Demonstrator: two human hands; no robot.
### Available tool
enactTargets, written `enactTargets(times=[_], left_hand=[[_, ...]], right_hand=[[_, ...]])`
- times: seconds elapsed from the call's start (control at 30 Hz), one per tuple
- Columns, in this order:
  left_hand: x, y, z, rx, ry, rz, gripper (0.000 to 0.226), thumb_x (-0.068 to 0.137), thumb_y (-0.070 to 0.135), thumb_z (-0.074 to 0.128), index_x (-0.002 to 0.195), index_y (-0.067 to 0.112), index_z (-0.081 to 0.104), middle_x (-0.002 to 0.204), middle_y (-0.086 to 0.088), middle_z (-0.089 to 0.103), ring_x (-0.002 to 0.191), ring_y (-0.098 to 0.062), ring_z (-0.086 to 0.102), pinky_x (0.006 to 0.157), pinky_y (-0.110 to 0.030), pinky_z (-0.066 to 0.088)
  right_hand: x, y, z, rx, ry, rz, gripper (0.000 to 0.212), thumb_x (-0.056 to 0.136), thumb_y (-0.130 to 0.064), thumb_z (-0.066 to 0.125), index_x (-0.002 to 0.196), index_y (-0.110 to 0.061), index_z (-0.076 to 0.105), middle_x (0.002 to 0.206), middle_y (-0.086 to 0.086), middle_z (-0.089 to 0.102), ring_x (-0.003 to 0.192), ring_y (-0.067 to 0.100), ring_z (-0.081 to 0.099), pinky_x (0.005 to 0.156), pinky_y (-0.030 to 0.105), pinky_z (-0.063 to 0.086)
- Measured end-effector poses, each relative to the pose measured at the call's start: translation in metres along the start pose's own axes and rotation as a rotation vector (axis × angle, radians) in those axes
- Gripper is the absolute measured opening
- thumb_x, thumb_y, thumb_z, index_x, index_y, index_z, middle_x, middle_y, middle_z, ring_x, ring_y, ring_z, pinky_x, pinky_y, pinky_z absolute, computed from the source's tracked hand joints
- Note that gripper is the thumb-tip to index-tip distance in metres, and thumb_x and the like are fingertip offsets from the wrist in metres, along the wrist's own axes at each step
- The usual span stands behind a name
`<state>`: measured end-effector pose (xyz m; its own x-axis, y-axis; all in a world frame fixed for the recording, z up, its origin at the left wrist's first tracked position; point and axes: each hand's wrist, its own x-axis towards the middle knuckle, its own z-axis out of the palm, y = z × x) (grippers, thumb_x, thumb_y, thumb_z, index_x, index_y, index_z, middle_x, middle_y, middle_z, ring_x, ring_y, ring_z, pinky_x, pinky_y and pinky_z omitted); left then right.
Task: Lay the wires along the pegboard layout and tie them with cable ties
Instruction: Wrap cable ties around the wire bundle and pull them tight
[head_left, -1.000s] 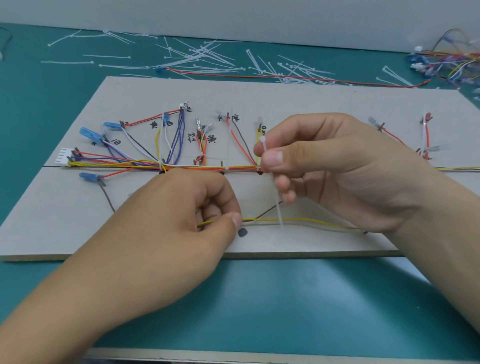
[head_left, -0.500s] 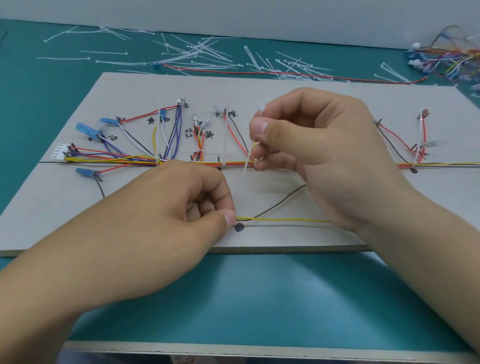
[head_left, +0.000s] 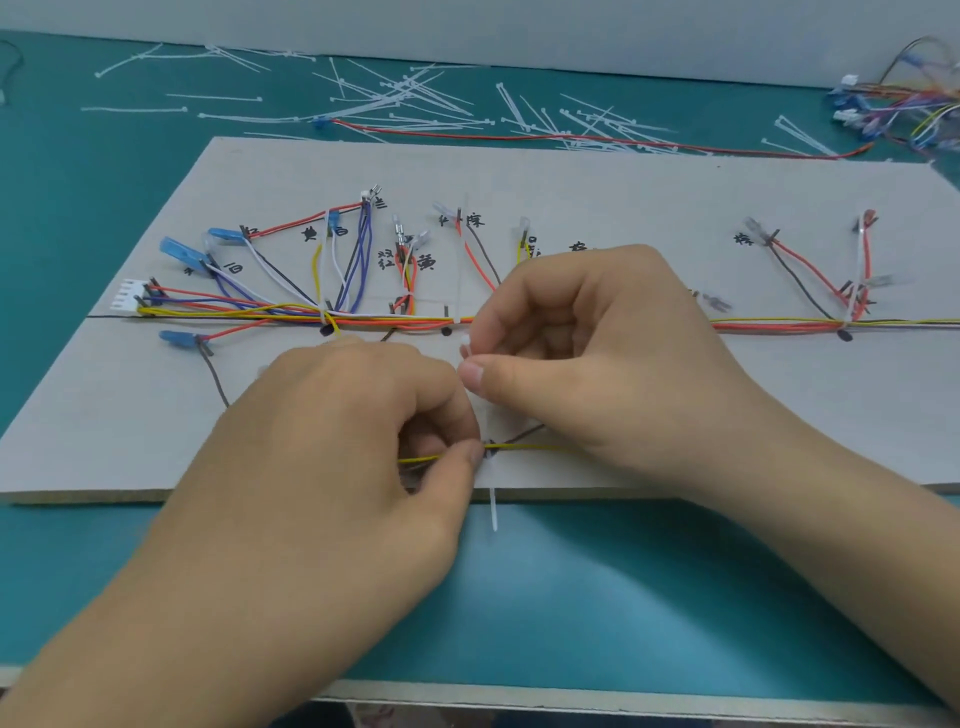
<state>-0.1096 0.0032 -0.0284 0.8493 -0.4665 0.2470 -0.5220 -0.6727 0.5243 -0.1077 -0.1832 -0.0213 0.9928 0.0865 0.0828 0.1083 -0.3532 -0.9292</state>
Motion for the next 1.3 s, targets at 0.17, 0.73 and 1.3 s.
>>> enactTargets(times=[0.17,0.73,1.3], left_hand=[[-0.002,-0.009,0.006,-0.070,0.043,0.086,0.016,0.074,0.026,0.076,0.082,0.036,0.066,0.081,0.017,0.053,0.080,-0.008,0.056,0.070,-0.044,0.049],[-0.010,-0.014,0.012,-0.149,0.029,0.287,0.006,0.090,0.023,0.073,0.086,0.022,0.078,0.089,0.006,0.061,0.080,-0.011,0.060,0.072,-0.029,0.047],[-0.002,-0.001,0.006,-0.216,0.059,-0.050,0.018,0.091,0.032,0.062,0.074,0.030,0.060,0.080,0.016,0.060,0.077,0.000,0.057,0.066,-0.005,0.039]], right_hand=[[0.000,0.001,0.001,-0.014,-0.011,-0.001,0.019,0.080,0.002,0.080,0.073,-0.014,0.072,0.066,-0.005,0.071,0.058,0.012,0.063,0.056,0.026,0.053],[0.002,0.003,-0.001,0.020,-0.022,0.013,0.020,0.078,0.003,0.080,0.070,-0.014,0.072,0.062,-0.003,0.070,0.055,0.007,0.060,0.054,0.023,0.050],[0.000,0.006,-0.006,0.128,-0.083,0.001,0.012,0.079,0.011,0.076,0.073,0.002,0.072,0.069,0.012,0.074,0.061,0.015,0.067,0.058,0.025,0.053]])
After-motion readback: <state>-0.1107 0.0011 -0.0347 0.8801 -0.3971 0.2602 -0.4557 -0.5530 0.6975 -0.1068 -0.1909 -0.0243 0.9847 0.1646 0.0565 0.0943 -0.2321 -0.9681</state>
